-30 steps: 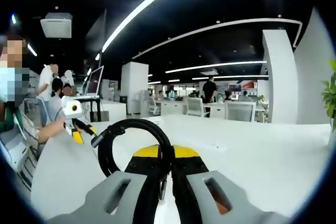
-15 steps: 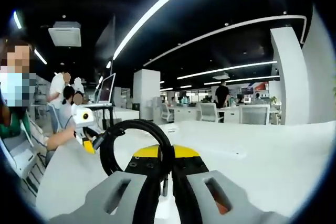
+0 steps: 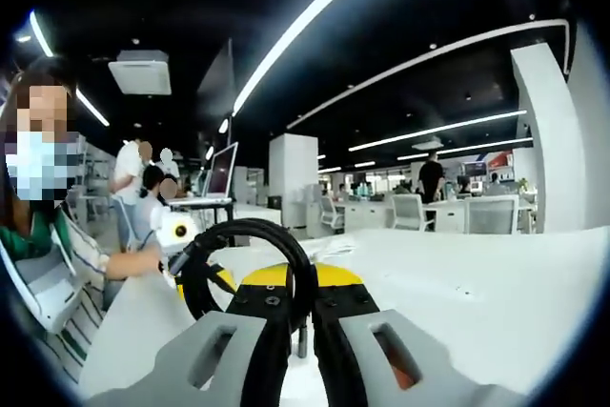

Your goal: Straighten the power strip on the desk, plug the charger into it

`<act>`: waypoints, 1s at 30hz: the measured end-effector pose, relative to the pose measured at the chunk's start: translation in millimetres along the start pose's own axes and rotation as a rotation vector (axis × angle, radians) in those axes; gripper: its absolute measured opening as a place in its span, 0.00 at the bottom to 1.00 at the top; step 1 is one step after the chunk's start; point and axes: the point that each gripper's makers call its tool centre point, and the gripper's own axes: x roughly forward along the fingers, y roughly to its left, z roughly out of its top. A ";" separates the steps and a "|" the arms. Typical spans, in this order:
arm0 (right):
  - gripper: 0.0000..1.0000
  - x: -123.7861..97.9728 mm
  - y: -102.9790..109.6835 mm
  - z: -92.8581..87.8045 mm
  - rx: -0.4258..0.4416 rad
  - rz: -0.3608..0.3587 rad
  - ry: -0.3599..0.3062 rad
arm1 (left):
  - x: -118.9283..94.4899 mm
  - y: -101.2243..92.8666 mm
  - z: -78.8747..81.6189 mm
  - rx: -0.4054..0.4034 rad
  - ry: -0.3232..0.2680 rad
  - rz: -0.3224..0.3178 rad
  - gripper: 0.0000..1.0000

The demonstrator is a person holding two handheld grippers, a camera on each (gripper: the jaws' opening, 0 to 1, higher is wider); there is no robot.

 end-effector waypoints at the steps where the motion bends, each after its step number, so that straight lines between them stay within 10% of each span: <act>1: 0.06 2.3 3.2 0.8 0.001 0.010 -0.001 | 4.5 -3.0 2.3 -0.001 -0.004 -0.010 0.38; 15: 0.06 38.8 43.2 -5.0 0.055 0.159 -0.013 | 69.6 -5.1 30.0 -0.022 -0.060 -0.075 0.38; 30: 0.06 64.8 46.7 -5.7 0.091 0.209 -0.015 | 78.0 -10.1 46.2 0.040 -0.127 -0.137 0.31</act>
